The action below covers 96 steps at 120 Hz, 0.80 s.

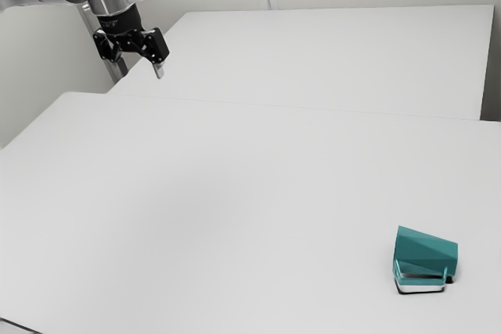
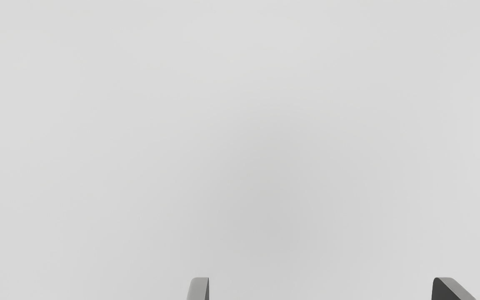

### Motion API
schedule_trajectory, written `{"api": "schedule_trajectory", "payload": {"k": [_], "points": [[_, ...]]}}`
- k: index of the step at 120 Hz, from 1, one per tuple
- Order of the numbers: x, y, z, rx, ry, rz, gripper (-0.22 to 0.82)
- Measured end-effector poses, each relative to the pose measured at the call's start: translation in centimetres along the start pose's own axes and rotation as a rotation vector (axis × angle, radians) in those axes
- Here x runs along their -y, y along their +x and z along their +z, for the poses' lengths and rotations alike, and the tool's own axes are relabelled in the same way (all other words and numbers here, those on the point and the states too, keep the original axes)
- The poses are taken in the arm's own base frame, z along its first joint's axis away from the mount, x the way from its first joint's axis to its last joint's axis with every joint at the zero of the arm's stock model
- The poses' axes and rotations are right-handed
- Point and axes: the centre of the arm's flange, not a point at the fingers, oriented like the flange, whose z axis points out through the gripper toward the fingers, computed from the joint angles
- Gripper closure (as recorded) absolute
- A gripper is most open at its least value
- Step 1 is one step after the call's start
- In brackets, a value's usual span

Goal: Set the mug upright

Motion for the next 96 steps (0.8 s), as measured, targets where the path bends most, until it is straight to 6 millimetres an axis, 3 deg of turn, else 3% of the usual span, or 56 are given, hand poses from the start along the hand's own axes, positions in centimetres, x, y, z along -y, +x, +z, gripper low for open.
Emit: {"api": "schedule_trajectory", "payload": {"k": [24, 36, 72, 96], "points": [[-0.5, -0.1, -0.1, -0.003, -0.012, 0.006, 0.02], [-1.4, -0.2, 0.9, 0.012, -0.066, 0.016, 0.02], [-4.0, -0.1, 8.6, 0.024, -0.399, 0.034, 0.02], [-6.8, -0.5, 13.9, -0.009, -0.644, 0.052, 0.02]]}}
